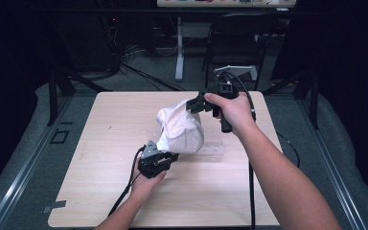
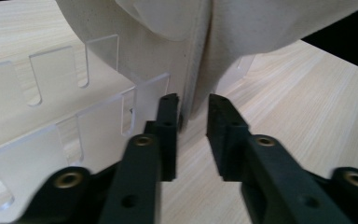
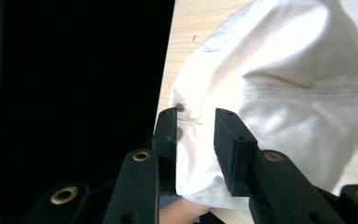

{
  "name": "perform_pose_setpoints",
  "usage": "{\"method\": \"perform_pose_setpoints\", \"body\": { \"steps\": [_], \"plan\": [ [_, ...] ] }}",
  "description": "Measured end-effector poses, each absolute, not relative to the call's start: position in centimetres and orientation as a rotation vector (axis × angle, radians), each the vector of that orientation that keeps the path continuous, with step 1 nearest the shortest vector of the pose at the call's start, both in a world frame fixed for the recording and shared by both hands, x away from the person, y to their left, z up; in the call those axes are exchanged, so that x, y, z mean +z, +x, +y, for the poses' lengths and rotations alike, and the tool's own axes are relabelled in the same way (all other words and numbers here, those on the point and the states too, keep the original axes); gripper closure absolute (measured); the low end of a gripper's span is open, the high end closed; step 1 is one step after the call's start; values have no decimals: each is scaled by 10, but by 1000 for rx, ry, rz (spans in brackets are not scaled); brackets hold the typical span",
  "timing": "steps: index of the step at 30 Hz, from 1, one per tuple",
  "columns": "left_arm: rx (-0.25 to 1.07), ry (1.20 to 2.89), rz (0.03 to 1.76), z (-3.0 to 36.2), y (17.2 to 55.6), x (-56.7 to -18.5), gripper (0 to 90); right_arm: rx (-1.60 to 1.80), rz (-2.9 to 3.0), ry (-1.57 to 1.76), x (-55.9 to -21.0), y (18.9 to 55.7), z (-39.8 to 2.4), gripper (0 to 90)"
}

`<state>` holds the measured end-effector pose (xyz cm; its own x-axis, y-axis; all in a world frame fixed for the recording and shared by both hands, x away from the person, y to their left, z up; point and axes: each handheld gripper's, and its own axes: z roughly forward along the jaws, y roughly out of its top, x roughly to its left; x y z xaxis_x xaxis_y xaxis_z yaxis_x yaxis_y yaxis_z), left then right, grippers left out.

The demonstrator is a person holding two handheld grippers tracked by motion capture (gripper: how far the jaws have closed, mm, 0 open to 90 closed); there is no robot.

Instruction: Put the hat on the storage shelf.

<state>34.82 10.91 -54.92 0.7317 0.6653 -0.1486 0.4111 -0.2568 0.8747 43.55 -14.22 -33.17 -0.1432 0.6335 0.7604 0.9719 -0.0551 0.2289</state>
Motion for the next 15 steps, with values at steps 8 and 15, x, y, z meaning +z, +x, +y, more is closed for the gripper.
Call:
{"method": "perform_pose_setpoints", "body": {
  "steps": [8, 15],
  "plan": [
    [345, 1937, 859, 133, 330, -545, 566, -1069, -1825, -1735, -329, 427, -158, 679],
    [346, 1964, 920, 164, 319, -546, 545, -1065, -1887, -1742, -337, 412, -170, 664]
  ]
}}
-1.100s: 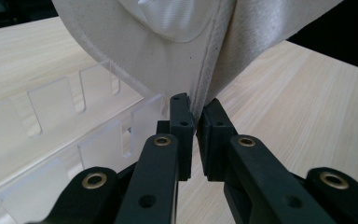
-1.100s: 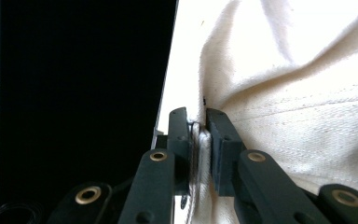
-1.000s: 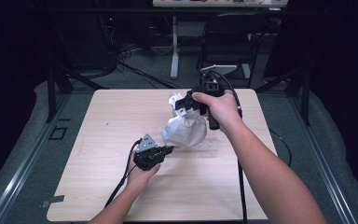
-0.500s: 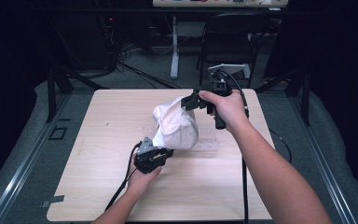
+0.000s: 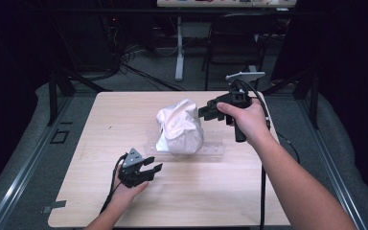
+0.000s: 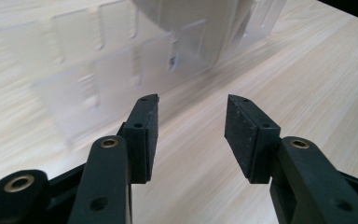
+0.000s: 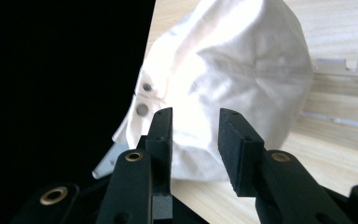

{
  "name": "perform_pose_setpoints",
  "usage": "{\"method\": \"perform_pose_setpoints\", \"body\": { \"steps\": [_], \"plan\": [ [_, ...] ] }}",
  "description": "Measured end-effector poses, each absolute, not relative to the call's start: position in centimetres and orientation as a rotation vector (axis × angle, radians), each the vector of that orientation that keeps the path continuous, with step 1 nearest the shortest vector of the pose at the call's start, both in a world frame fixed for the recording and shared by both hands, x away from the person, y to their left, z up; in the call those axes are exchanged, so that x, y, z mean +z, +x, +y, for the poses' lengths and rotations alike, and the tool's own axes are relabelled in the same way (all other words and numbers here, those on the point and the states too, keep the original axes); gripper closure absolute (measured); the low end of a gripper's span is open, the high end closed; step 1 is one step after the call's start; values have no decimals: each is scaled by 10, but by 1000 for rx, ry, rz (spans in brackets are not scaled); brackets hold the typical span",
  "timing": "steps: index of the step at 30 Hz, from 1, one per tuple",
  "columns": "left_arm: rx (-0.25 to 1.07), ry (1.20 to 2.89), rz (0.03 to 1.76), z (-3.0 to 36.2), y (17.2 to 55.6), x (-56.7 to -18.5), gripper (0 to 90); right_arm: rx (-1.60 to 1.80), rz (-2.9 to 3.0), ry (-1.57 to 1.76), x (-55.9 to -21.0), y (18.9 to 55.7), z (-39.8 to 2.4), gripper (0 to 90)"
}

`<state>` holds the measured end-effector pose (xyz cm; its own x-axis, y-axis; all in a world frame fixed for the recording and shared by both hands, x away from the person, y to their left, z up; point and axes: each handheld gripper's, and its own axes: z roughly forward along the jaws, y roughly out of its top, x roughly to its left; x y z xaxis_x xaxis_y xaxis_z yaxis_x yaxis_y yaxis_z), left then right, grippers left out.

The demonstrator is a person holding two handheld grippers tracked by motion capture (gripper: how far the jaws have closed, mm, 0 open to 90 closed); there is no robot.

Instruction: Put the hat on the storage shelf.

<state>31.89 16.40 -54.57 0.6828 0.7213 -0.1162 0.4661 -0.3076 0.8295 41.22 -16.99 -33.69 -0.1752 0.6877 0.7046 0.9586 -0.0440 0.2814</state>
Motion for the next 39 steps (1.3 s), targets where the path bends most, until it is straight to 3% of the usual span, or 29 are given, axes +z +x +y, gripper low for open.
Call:
{"method": "perform_pose_setpoints", "body": {
  "steps": [10, 16, 26, 39],
  "plan": [
    [374, 1998, 1007, 215, 302, -555, 529, -1066, -1947, -1767, -365, 387, -196, 610],
    [386, 1933, 1095, 238, 307, -559, 523, -1077, -2087, -1803, -395, 364, -206, 601],
    [405, 1897, 1162, 247, 315, -566, 517, -1142, -2222, -1722, -461, 333, -215, 597],
    [402, 1909, 1165, 242, 317, -570, 514, -1245, -2319, -1902, -536, 296, -237, 572]
  ]
}}
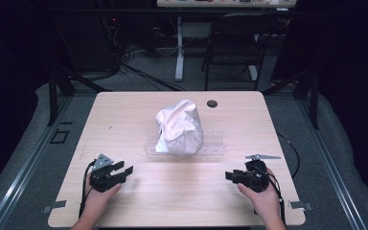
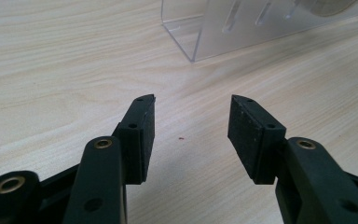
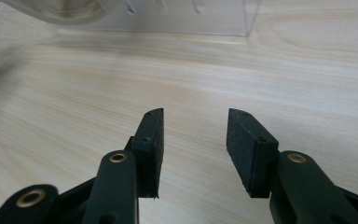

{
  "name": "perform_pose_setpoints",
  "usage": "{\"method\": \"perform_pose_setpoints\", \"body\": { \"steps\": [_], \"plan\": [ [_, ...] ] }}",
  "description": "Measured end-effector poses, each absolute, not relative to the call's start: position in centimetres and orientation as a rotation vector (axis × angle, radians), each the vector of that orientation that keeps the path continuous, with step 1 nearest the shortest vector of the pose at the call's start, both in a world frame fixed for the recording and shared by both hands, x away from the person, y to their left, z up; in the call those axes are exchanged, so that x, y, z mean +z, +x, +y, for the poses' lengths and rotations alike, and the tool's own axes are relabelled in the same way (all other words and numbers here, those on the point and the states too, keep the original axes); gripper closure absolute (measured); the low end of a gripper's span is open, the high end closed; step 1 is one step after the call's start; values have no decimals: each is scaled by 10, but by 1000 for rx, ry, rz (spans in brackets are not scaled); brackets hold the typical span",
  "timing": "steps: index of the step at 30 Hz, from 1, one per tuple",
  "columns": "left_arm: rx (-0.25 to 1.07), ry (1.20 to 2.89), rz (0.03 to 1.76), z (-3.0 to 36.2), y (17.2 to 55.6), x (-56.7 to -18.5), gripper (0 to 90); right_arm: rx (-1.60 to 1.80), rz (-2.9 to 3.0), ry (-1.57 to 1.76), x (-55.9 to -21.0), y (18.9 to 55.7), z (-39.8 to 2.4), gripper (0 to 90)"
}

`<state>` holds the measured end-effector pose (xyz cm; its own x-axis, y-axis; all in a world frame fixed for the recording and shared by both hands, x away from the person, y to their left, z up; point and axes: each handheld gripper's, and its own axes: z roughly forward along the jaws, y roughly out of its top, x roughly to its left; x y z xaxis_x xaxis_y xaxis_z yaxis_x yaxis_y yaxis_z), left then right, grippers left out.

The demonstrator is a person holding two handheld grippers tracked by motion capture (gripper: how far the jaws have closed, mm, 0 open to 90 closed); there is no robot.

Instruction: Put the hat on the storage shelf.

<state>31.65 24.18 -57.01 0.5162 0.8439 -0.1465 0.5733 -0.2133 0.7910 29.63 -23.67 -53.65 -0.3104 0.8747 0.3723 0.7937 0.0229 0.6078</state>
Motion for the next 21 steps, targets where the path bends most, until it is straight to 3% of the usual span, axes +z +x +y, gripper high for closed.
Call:
{"method": "perform_pose_setpoints", "body": {
  "steps": [12, 21],
  "plan": [
    [415, 1905, 1180, 240, 317, -572, 508, 1284, 1971, 1660, -558, 279, -256, 513],
    [404, 1918, 1183, 240, 320, -574, 507, 1249, 2016, 1662, -567, 279, -252, 582]
  ]
}}
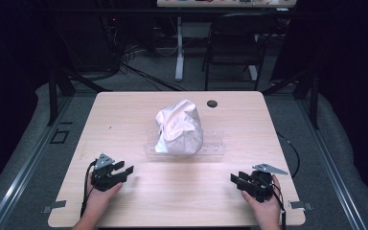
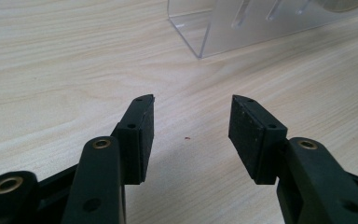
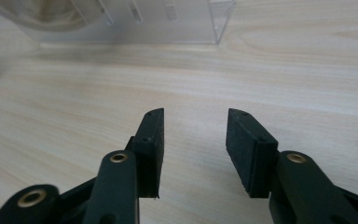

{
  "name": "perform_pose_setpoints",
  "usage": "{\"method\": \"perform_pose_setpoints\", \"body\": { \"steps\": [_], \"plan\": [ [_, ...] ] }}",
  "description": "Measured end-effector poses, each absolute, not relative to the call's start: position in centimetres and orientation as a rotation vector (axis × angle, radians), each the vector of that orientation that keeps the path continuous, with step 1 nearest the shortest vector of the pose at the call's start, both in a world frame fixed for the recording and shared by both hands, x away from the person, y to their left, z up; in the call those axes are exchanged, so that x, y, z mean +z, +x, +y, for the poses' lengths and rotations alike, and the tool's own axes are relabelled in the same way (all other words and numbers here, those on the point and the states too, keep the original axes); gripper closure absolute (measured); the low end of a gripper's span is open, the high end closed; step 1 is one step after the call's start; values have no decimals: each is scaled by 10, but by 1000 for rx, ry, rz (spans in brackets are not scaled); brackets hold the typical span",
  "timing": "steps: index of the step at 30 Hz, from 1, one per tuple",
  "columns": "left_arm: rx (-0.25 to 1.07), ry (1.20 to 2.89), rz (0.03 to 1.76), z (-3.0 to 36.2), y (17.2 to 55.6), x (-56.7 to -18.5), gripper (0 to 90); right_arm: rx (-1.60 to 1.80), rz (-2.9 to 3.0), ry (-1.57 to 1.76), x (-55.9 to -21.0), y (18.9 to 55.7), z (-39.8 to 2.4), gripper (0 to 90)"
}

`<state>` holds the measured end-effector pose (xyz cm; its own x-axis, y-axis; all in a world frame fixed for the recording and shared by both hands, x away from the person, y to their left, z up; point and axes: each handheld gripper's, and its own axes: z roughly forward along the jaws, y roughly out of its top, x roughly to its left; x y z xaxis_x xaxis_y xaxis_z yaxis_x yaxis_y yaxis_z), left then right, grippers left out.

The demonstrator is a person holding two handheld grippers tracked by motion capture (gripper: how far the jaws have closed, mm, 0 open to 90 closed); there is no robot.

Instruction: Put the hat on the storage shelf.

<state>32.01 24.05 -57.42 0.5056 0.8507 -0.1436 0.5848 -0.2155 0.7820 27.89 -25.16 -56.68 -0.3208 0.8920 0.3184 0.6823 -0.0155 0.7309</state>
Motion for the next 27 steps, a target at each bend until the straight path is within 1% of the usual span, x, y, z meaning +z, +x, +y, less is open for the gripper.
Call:
{"method": "perform_pose_setpoints", "body": {
  "steps": [11, 27],
  "plan": [
    [418, 1922, 1185, 242, 322, -575, 506, 1192, 2099, 1516, -573, 277, -229, 599],
    [416, 1896, 1212, 247, 324, -575, 487, 1183, 2008, 1454, -575, 275, -227, 519]
  ]
}}
